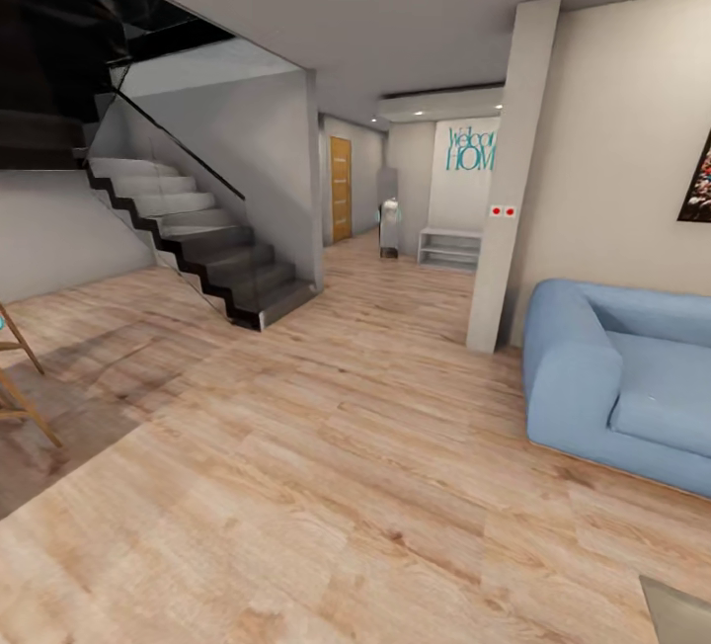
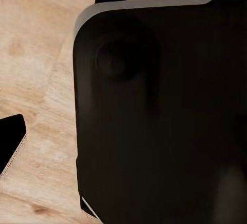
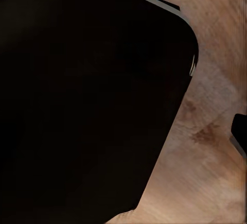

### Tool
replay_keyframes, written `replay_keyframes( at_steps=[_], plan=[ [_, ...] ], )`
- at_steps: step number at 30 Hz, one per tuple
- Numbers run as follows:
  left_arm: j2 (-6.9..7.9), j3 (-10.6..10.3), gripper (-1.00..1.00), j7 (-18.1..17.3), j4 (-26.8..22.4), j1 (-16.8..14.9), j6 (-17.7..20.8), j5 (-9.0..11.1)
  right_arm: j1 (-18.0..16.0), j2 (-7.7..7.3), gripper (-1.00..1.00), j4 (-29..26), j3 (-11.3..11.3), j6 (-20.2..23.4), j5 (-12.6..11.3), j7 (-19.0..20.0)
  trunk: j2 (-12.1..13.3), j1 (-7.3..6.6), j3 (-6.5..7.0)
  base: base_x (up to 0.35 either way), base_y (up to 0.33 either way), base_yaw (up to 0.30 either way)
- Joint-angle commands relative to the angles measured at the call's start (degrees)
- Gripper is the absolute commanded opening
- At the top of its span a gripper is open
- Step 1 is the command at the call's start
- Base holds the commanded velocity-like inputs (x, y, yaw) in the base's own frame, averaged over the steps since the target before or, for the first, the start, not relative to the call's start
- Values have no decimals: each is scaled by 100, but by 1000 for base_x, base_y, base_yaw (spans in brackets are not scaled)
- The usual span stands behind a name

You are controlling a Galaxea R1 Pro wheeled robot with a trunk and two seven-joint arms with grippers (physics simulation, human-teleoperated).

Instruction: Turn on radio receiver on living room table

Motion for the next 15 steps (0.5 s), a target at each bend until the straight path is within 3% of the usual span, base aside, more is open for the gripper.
replay_keyframes(
  at_steps=[1, 15],
  plan=[
    [0, 0, 100, 0, 0, 0, 0, 0, 0, -1, 100, 0, 0, 0, 1, 0, 0, 0, 0, 324, 0, 0],
    [2, 0, 100, 0, 0, 0, 0, 0, 0, -1, 100, 0, 0, 0, 3, 1, 0, 0, 0, 323, 0, -2]
  ],
)
